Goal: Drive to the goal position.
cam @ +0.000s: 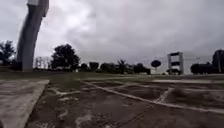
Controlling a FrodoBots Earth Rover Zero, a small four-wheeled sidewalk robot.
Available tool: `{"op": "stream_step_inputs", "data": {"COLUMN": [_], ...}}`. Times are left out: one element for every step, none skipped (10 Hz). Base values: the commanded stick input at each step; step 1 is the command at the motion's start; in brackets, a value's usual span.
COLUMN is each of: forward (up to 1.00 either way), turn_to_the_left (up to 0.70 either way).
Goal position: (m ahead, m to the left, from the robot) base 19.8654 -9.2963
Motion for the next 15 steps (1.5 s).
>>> {"op": "stream_step_inputs", "data": {"forward": [0.7, 0.7, 0.7, 0.7, 0.7, 0.7, 0.7, 0.7, 0.7, 0.7, 0.7, 0.7, 0.7, 0.7, 0.7], "turn_to_the_left": [0.0, 0.0, 0.0, 0.0, 0.0, 0.0, 0.0, 0.0, 0.0, 0.0, 0.0, 0.0, 0.0, 0.0, 0.0]}}
